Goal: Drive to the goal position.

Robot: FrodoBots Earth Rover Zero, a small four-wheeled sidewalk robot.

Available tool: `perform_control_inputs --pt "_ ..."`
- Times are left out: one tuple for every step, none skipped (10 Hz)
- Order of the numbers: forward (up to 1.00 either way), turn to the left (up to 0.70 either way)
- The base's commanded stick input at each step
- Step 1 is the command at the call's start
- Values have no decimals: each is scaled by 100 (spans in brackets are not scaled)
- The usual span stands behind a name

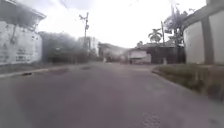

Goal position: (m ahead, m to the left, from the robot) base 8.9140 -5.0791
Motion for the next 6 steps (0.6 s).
perform_control_inputs --pt "100 0" --pt "100 0" --pt "100 0" --pt "100 0" --pt "100 0" --pt "100 0"
